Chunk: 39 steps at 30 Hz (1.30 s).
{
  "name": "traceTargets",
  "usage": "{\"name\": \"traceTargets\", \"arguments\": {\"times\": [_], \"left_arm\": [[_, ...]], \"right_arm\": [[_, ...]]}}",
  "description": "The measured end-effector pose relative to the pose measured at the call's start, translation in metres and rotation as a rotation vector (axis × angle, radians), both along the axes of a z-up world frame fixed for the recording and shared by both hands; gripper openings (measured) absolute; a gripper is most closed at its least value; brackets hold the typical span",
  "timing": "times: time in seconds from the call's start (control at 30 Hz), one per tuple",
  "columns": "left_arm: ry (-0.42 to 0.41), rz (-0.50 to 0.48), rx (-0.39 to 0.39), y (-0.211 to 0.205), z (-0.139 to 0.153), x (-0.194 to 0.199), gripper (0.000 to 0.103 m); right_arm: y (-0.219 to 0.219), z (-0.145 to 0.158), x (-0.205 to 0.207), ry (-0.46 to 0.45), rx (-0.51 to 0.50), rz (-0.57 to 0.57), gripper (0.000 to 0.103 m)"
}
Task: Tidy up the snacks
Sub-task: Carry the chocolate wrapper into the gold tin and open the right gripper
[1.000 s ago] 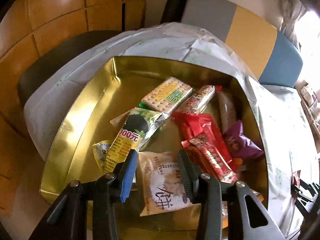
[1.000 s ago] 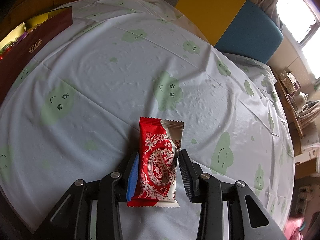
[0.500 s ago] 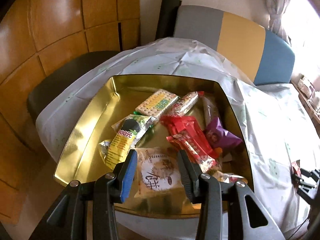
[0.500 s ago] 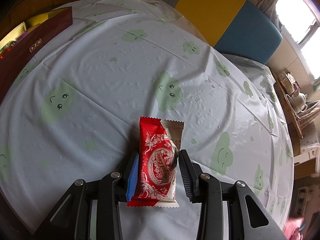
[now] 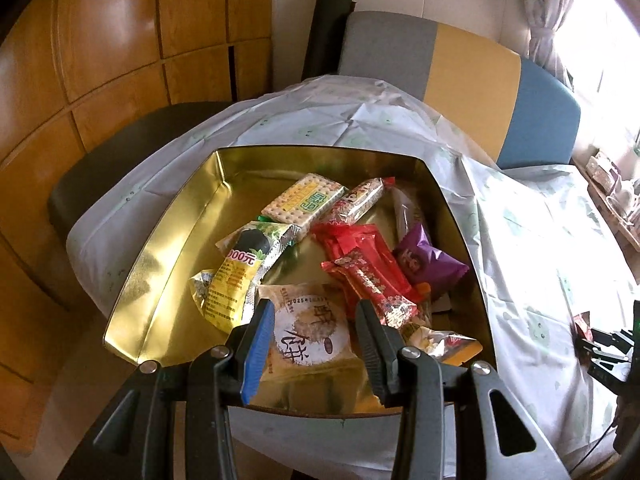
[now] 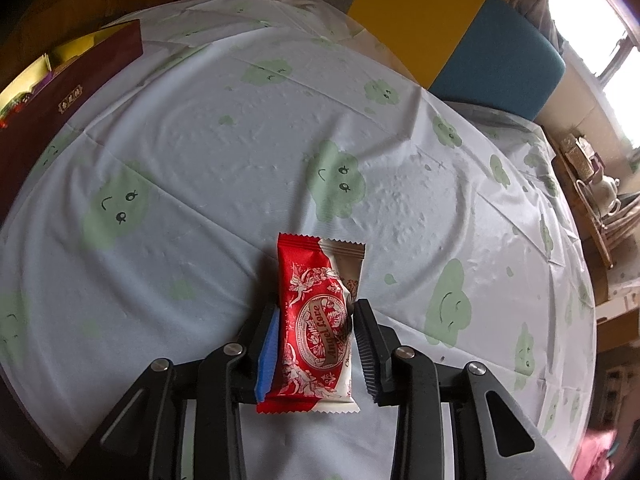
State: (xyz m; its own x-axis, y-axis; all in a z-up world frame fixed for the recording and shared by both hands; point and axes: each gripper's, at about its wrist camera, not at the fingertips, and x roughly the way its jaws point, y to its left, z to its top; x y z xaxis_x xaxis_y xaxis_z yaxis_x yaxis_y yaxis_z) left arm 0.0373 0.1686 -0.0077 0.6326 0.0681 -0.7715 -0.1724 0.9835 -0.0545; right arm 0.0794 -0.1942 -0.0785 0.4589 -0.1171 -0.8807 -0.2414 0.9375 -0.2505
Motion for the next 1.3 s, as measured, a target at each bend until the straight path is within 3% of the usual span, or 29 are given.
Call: {"name": "traceTargets", "arguments": {"times": [0.53, 0.73, 0.93, 1.07, 1.3], "left_arm": [[-0.026, 0.049, -0.021, 0.026, 0.006, -0.010, 0.043], [-0.036, 0.086, -0.026, 0.041, 0.007, -0.014, 0.043], [-0.040, 0.110, -0.032, 0.051, 0.007, -0.019, 0.043], [-0.041, 0.141, -0.037, 0.060, 0.006, -0.021, 0.043], [-0.050, 0.141, -0.038, 0.064, 0.009, -0.023, 0.043]], "right_arm": [[-0.005, 0.005, 0.007, 0.043, 0.048, -0.045, 0.031], [0.001, 0.023, 0.008, 0.036, 0.104, -0.026, 0.031], [0.026, 0.029, 0.004, 0.047, 0.122, 0.022, 0.031], [0.052, 0.054, -0.002, -0.004, 0.207, 0.082, 0.031], [0.139, 0.092, -0.005, -0.033, 0.357, 0.303, 0.031]]}}
